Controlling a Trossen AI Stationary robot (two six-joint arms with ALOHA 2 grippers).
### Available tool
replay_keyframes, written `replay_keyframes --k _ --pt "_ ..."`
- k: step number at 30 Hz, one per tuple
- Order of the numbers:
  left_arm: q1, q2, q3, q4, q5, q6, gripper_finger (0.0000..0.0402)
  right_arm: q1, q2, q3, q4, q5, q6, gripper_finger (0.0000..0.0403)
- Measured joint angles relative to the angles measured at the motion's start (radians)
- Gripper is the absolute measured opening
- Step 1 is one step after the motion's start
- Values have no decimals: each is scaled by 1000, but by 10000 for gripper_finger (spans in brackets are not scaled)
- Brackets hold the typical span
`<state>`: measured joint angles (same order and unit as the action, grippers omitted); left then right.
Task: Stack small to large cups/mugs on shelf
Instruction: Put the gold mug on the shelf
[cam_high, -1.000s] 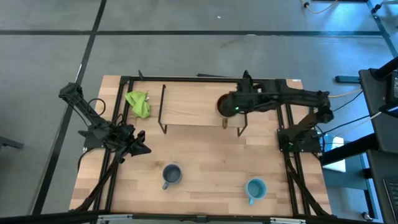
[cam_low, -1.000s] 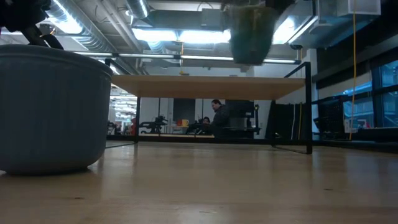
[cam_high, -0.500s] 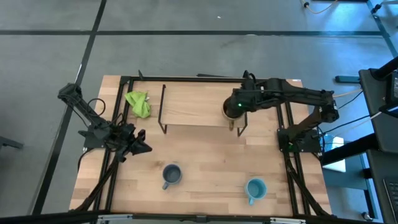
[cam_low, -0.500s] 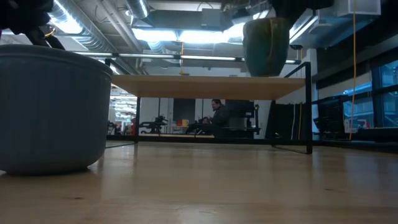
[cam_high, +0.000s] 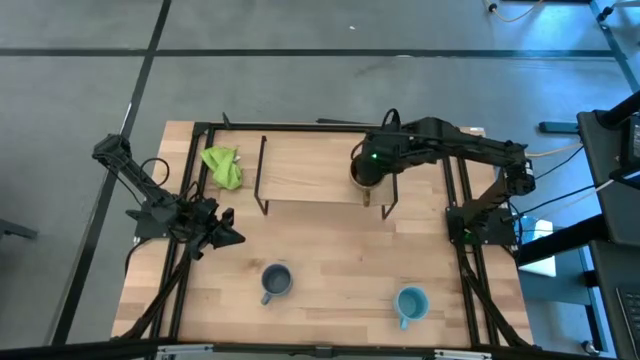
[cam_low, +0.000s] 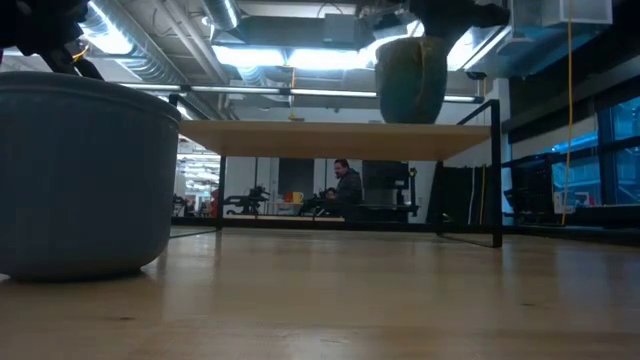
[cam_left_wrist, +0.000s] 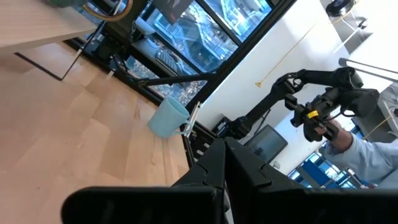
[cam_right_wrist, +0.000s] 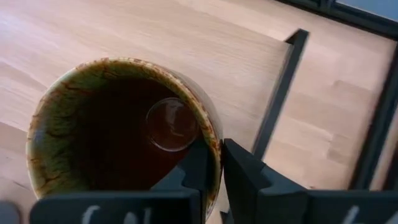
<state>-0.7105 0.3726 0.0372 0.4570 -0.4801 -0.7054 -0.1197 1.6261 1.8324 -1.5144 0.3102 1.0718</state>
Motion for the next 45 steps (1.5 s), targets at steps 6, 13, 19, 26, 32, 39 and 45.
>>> replay_keyframes --k 6,13,19,26,32,39,45 --pt "0 0 0 0 0 -2 1 -32 3 0 27 -16 -29 41" --pt "0 0 0 -1 0 -2 1 -58 -2 0 -12 -44 -34 41" --pt "0 0 0 -7 0 -2 5 -60 -2 0 1 -73 -55 41" --pt "0 0 0 -27 9 -26 3 -61 -2 0 13 -99 -146 41" --pt "0 0 0 -27 10 -26 1 -74 -2 0 15 -100 -222 41" --pt "0 0 0 -27 10 -21 1 -114 -2 0 29 -105 -349 41" --pt "0 0 0 -28 10 -21 2 -171 -2 0 76 -225 -471 41"
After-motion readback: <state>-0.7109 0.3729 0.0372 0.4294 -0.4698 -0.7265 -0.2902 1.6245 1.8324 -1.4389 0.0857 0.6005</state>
